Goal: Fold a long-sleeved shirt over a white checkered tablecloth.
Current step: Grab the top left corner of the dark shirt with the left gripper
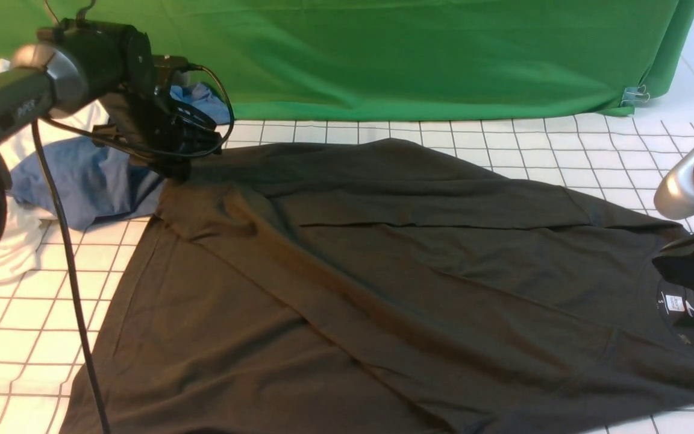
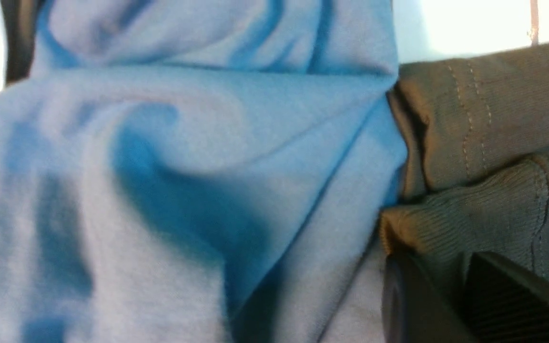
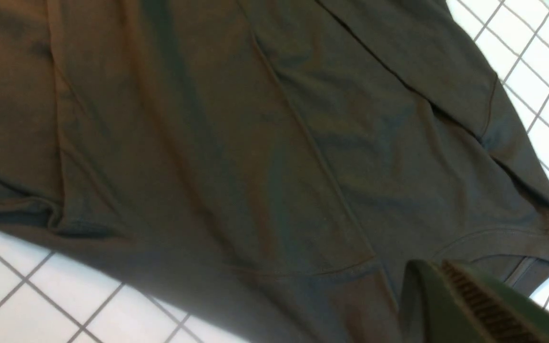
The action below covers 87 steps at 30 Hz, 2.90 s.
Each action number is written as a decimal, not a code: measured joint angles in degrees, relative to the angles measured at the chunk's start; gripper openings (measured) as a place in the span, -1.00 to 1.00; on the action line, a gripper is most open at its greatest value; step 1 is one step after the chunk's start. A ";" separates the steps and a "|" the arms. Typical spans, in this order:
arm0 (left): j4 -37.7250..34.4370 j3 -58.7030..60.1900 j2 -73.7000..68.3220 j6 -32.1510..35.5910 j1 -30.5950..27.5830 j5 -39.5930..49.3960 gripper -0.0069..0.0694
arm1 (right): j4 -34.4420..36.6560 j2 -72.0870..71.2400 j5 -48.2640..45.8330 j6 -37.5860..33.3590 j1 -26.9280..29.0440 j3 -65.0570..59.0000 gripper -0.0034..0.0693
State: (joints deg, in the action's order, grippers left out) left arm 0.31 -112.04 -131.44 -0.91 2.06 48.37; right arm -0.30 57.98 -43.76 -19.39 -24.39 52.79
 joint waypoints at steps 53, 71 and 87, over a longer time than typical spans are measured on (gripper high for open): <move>-5.76 -16.15 11.12 4.66 3.72 14.48 -0.75 | 0.00 0.08 0.05 1.52 0.00 -0.05 -0.67; -2.61 4.56 23.23 2.58 3.67 16.15 -0.61 | -0.18 0.08 -0.06 1.98 -0.88 -0.05 -0.65; -2.17 6.64 7.78 -2.74 0.28 10.63 0.51 | -3.71 0.08 -0.17 2.68 -4.00 -0.05 -0.59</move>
State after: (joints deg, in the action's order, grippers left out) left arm -1.87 -105.40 -123.66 -3.66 2.34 59.01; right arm -4.01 58.05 -43.94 -16.71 -28.39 52.74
